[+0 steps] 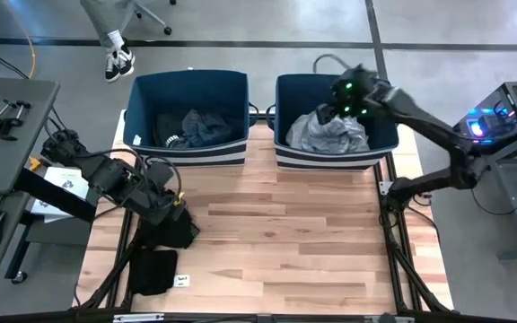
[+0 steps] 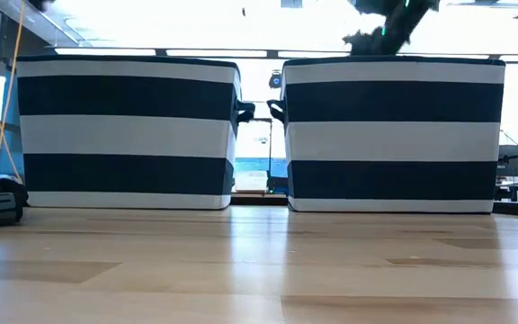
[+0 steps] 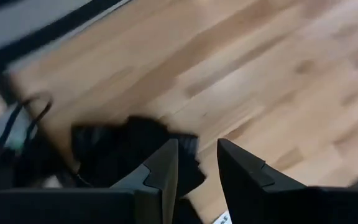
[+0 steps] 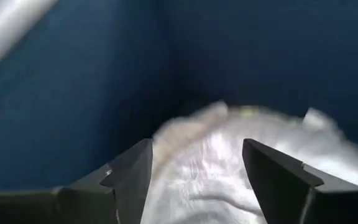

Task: Sort clothes
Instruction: Put the gray shirt into the left blue laundry bin, then put the black underwear into the left blue laundry bin

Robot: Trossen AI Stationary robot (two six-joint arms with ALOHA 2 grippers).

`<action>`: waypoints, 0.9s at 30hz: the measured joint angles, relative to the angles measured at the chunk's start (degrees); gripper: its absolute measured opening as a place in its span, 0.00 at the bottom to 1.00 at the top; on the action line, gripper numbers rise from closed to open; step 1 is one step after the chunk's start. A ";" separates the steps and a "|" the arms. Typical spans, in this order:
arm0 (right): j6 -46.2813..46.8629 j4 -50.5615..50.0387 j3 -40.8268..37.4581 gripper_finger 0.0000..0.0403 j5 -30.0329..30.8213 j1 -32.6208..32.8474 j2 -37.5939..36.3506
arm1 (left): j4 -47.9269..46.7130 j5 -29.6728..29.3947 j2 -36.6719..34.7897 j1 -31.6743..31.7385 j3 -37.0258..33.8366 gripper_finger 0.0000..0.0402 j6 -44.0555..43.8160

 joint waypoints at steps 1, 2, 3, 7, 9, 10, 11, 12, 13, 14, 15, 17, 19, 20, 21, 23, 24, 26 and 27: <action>-0.21 -0.87 2.18 0.60 0.08 0.56 -0.68 | -0.56 1.00 -0.30 -0.14 -0.89 0.24 -2.80; -0.20 -1.18 4.34 0.60 0.21 1.48 -1.35 | -0.38 2.14 -0.58 -0.50 -2.21 0.25 -4.84; -0.22 -1.00 6.42 0.60 0.24 2.60 -2.09 | 0.02 3.33 -0.78 -1.01 -3.71 0.26 -6.63; -1.83 1.01 13.07 0.60 0.16 8.33 -5.71 | 3.35 9.98 -1.07 -3.32 -11.40 0.34 -11.97; -3.07 2.36 14.77 0.60 0.24 11.76 -6.79 | 6.27 12.90 -1.00 -4.33 -16.50 0.40 -14.56; -3.60 3.15 15.10 0.60 0.40 13.48 -7.22 | 7.71 13.85 -0.99 -4.59 -18.96 0.43 -15.75; -4.02 4.01 15.16 0.60 0.41 15.14 -7.68 | 9.58 14.55 -0.99 -4.77 -21.76 0.46 -16.80; -4.34 4.73 15.18 0.60 0.36 16.61 -8.03 | 11.47 15.21 -1.01 -4.78 -24.39 0.48 -17.58; -4.44 5.43 15.18 0.60 0.33 18.00 -8.31 | 13.33 15.58 -1.01 -4.71 -27.01 0.51 -18.19; -4.46 5.93 15.28 0.60 0.20 19.18 -8.46 | 15.85 15.72 -0.99 -4.53 -29.65 0.53 -18.55; -4.46 6.17 15.33 0.60 0.21 20.21 -8.48 | 18.82 15.81 -1.00 -4.35 -32.15 0.55 -18.59; -4.86 6.11 15.33 0.60 0.41 21.82 -8.03 | 27.15 16.81 -1.01 -3.65 -37.27 0.56 -17.57; -5.45 5.89 15.33 0.60 0.55 23.03 -7.23 | 37.22 17.17 -0.95 -3.03 -41.59 0.56 -14.71; -5.68 5.85 15.31 0.60 0.56 23.55 -6.80 | 42.23 17.10 -0.54 -2.75 -43.51 0.54 -13.71; -5.89 5.88 15.31 0.60 0.54 23.98 -6.40 | 46.51 16.89 0.05 -2.42 -45.26 0.52 -13.06; -5.97 5.96 15.31 0.60 0.45 24.56 -5.63 | 52.67 16.62 1.81 -1.79 -48.04 0.46 -12.14; -5.98 6.06 15.31 0.60 0.46 24.88 -5.19 | 54.56 16.55 3.02 -1.43 -48.84 0.42 -11.73; -5.97 6.10 15.31 0.60 0.47 25.44 -4.27 | 55.64 16.65 5.50 -0.71 -49.09 0.32 -10.26; -5.97 6.26 15.31 0.60 0.54 25.79 -3.85 | 55.85 16.67 6.63 -0.37 -48.97 0.26 -9.08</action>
